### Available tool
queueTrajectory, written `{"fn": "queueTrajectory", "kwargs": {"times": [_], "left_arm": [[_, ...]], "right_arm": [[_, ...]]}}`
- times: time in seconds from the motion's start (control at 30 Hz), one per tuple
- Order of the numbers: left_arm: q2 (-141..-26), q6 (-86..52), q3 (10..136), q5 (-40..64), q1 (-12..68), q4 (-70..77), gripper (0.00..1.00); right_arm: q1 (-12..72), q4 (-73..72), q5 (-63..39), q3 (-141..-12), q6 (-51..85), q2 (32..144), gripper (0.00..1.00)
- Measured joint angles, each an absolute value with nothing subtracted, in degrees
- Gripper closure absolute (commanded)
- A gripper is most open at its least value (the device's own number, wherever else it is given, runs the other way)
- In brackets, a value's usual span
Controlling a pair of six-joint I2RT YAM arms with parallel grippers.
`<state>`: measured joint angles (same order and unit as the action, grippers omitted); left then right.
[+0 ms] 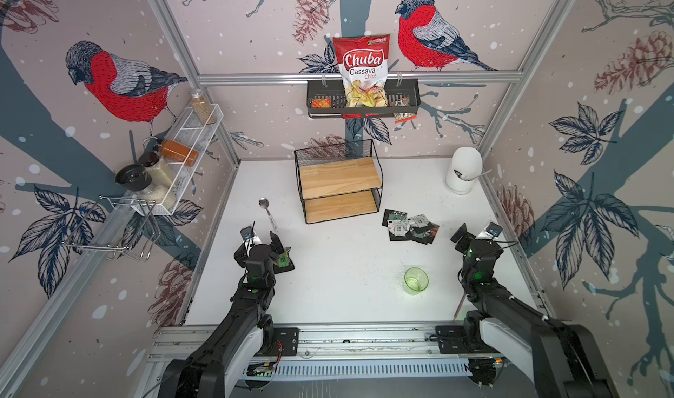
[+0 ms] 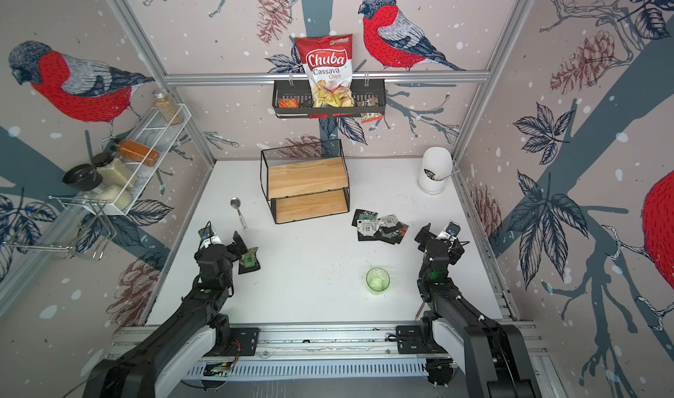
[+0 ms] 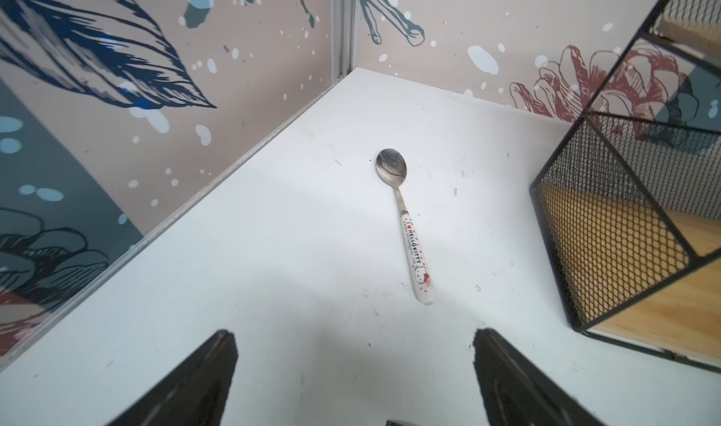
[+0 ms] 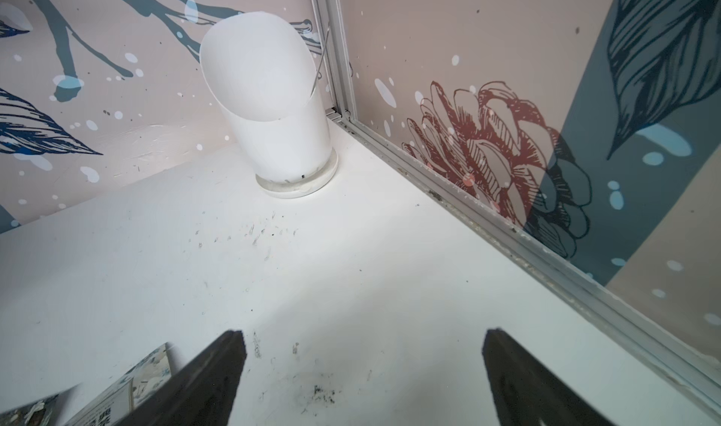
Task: Remove the tea bags from the shelf
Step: Reset both arms
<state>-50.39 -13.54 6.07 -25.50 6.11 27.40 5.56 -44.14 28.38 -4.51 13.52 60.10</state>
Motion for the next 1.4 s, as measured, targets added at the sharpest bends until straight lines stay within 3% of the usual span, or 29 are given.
{"fn": "queueTrajectory", "kwargs": {"times": [0.43, 0.77, 1.4], "left_arm": [[-73.95, -2.70, 12.49, -18.94, 3.88, 51.33, 0.01], [-86.67, -1.08, 13.89, -14.55, 3.79, 63.83, 0.01], [-87.42, -1.30, 14.92, -10.55, 2.00, 65.45, 0.02]], "right_arm": [[0.23, -81.43, 19.90, -1.26, 9.08, 87.22, 0.00], [-0.54, -81.14, 15.27, -6.72, 8.99, 85.49, 0.00], [2.44, -73.01, 20.58, -11.18, 7.70, 86.50, 0.00]]}}
